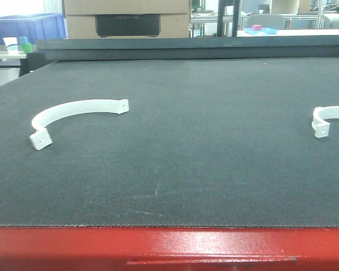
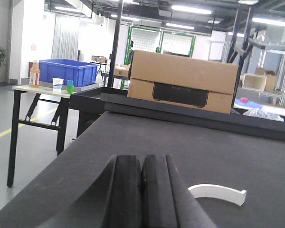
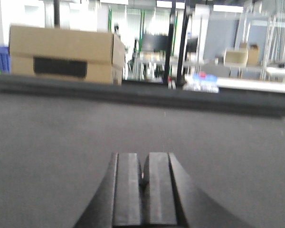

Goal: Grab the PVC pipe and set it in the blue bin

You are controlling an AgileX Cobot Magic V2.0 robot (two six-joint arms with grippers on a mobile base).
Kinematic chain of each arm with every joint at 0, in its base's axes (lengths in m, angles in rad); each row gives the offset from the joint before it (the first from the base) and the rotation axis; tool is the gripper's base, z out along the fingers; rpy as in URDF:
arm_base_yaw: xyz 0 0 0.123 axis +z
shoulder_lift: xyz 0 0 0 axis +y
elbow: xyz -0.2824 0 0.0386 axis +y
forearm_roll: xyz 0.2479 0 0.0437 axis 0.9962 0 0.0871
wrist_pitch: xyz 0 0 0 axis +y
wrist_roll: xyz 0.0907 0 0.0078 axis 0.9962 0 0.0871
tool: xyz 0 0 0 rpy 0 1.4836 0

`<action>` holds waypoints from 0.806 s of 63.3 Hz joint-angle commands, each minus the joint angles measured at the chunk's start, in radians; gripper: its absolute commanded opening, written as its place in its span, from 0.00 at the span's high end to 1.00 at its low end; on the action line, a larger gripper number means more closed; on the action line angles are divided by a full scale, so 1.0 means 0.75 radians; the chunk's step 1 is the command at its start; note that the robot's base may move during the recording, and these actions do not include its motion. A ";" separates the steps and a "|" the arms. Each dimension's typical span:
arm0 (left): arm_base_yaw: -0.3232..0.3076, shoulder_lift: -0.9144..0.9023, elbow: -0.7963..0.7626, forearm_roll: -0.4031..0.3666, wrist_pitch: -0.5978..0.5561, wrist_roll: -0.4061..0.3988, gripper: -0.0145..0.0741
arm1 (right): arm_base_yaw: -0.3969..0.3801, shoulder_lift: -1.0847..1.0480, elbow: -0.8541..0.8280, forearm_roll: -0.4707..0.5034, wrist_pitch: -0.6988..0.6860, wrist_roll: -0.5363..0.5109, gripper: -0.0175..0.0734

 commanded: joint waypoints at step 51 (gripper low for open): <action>-0.002 0.834 -1.412 0.125 1.010 0.000 0.96 | -0.006 0.836 -1.271 0.083 0.799 -0.164 0.99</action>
